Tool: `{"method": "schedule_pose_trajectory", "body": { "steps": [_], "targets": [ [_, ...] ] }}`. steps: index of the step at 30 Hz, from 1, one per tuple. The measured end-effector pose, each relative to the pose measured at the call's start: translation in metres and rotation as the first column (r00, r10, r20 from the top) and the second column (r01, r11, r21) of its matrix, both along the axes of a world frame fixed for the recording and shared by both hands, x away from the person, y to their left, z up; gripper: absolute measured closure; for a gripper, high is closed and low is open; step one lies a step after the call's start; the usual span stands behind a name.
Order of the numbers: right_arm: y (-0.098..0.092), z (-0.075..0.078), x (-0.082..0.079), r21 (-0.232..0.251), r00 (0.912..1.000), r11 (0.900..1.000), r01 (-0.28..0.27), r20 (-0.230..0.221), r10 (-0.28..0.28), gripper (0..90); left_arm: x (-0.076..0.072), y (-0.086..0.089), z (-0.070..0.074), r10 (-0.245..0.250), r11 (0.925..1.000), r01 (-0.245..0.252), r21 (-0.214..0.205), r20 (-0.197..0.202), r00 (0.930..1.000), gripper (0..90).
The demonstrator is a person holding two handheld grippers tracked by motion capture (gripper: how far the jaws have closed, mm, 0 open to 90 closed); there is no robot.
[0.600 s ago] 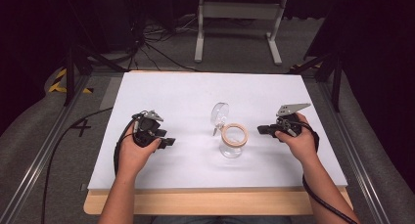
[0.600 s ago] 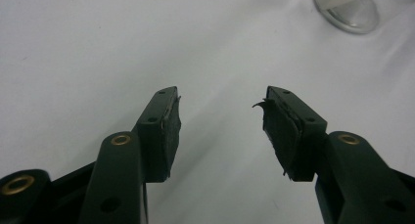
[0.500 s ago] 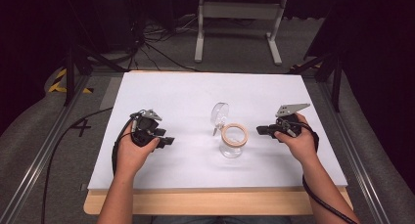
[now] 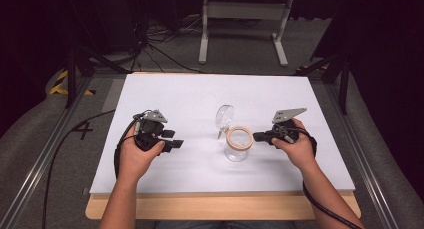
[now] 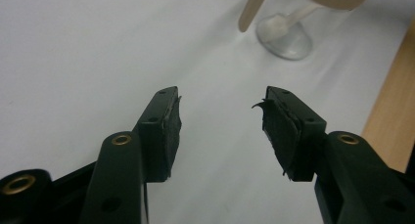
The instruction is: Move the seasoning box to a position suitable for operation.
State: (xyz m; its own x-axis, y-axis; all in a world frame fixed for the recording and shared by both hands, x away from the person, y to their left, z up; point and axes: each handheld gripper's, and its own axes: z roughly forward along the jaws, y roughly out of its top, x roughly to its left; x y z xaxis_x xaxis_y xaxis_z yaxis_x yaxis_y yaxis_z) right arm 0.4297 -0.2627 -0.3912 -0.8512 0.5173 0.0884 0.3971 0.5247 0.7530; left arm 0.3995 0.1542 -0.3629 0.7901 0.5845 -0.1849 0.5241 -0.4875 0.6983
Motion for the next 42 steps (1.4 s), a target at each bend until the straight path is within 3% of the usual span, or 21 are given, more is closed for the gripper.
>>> {"method": "schedule_pose_trajectory", "body": {
  "steps": [1, 4, 6, 22, 31, 42],
  "targets": [
    [0.005, -0.001, -0.001, -0.028, 1.0000, 0.9996, 0.001, 0.009, -0.001, 90.0, -0.001, -0.002, 0.001, -0.004, 1.0000, 0.004, -0.004, -0.007, 1.0000, 48.8],
    [0.008, -0.006, 0.001, -0.052, 0.9997, 0.9984, 0.023, 0.008, -0.023, 89.9, -0.003, -0.005, 0.003, -0.009, 0.9999, 0.009, -0.009, -0.005, 0.9999, 49.1],
    [0.008, -0.012, 0.003, -0.048, 0.9994, 0.9983, 0.032, -0.015, -0.032, 90.0, -0.004, -0.006, 0.004, -0.016, 0.9999, 0.016, -0.003, -0.004, 0.9999, 49.4],
    [0.014, -0.035, 0.021, -0.036, 0.9985, 0.9993, -0.008, -0.054, 0.006, 89.9, -0.007, -0.010, 0.004, -0.030, 0.9995, 0.030, 0.010, -0.005, 0.9996, 49.4],
    [0.017, -0.035, 0.016, -0.067, 0.9986, 0.9975, -0.022, -0.050, 0.019, 90.0, -0.003, -0.010, 0.003, -0.025, 0.9997, 0.025, 0.005, -0.006, 0.9997, 49.3],
    [0.023, -0.032, -0.002, -0.087, 0.9959, 0.9938, -0.070, -0.064, 0.064, 90.0, 0.006, -0.018, 0.002, -0.018, 0.9998, 0.018, 0.009, -0.006, 0.9998, 52.2]
  ]
}}
